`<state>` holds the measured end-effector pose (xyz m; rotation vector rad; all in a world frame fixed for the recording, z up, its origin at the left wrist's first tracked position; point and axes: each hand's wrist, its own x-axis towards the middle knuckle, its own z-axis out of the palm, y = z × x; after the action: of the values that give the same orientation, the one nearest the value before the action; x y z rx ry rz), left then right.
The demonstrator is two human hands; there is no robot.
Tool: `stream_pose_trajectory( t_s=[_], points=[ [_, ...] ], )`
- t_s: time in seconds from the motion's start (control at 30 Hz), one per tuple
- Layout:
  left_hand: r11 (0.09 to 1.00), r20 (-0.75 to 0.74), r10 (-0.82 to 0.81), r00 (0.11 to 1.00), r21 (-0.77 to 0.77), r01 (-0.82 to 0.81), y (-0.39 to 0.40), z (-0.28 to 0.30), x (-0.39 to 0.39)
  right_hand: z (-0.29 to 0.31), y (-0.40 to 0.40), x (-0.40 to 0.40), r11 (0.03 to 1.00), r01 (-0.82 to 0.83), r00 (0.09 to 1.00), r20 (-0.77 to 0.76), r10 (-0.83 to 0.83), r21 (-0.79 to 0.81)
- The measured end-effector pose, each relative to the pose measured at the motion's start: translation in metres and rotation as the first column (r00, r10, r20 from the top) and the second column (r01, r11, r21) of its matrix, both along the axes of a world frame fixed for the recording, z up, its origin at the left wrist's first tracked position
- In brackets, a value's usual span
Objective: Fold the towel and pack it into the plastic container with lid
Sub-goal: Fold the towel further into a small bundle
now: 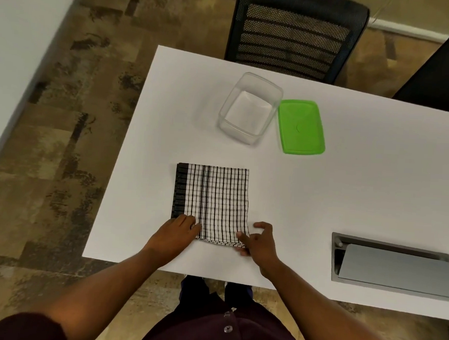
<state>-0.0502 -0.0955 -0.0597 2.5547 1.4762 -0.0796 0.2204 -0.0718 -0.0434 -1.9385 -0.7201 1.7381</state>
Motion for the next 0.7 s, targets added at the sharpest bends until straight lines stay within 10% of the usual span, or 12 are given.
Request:
stream_pose_trajectory(
  t_s=[0.17,0.33,0.7],
  points=[
    [0.987,0.033,0.076,0.997,-0.143,-0.070,-0.005,0.004,-0.003,-0.002,-0.008,-0.001,0.865,-0.292,0.941,0.286,0.183,0.408],
    [0.871,0.172,0.336,0.926,-0.430,-0.236,0.009,0.010,-0.015,0.001,-0.007,0.009,0.817,-0.416,0.903,0.292,0.316,0.400],
    [0.978,0.246,0.108,0.963,-0.200,-0.059,-0.002,-0.004,-0.045,-0.003,-0.009,0.014,0.451,-0.768,0.621,0.702,0.350,0.455]
  ],
)
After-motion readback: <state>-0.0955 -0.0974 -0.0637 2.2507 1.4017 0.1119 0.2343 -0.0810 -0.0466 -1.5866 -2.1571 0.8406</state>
